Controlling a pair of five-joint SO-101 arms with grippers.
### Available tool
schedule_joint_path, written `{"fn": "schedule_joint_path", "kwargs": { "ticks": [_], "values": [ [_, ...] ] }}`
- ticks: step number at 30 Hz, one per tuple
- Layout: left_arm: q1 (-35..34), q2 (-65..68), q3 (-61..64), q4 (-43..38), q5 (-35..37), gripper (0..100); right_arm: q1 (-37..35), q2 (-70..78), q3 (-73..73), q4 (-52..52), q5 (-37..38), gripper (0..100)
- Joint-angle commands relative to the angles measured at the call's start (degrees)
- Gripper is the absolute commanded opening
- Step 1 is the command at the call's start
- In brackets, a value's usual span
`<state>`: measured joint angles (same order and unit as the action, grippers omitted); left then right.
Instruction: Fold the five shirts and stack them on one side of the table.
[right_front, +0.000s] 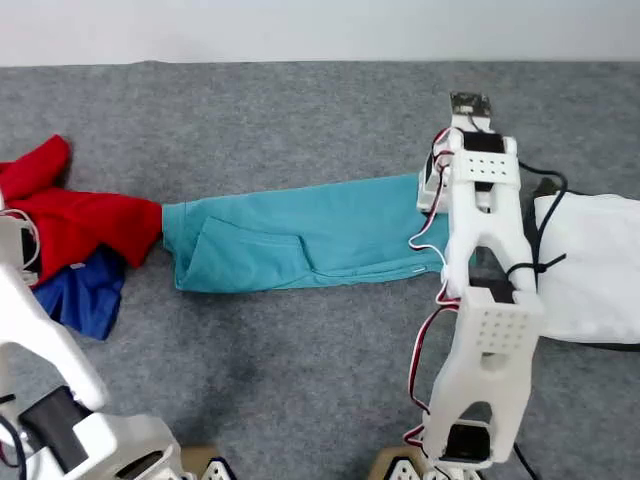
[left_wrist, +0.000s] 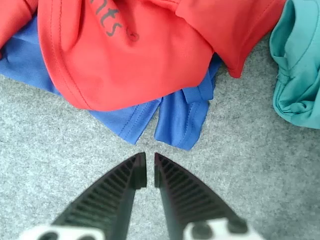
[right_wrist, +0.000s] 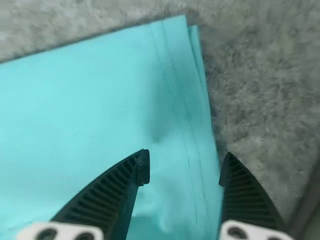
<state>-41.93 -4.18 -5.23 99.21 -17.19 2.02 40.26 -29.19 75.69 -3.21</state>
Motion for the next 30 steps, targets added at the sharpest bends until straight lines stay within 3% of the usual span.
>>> {"fn": "schedule_joint_path", "kwargs": {
  "ticks": [1, 7, 13, 24, 30],
  "values": [
    [-0.44, -2.73, -0.22, 1.32, 0.18, 4, 1.1, 0.84, -0.62, -1.54, -0.44, 23.7],
    [-0.44, -2.73, -0.22, 1.32, 0.18, 4, 0.48, 4.09, -0.62, -1.1, -0.44, 21.7],
    [-0.44, -2.73, -0.22, 1.32, 0.18, 4, 0.4, 4.97, -0.62, -0.31, 1.14, 0.8],
    [-0.09, -2.73, -0.22, 1.32, 0.18, 4, 2.77, -0.84, -2.64, 7.96, 10.2, 1.0],
    [-0.09, -2.73, -0.22, 1.32, 0.18, 4, 8.84, -5.76, -2.64, 9.63, 17.41, 1.0]
  ]
}}
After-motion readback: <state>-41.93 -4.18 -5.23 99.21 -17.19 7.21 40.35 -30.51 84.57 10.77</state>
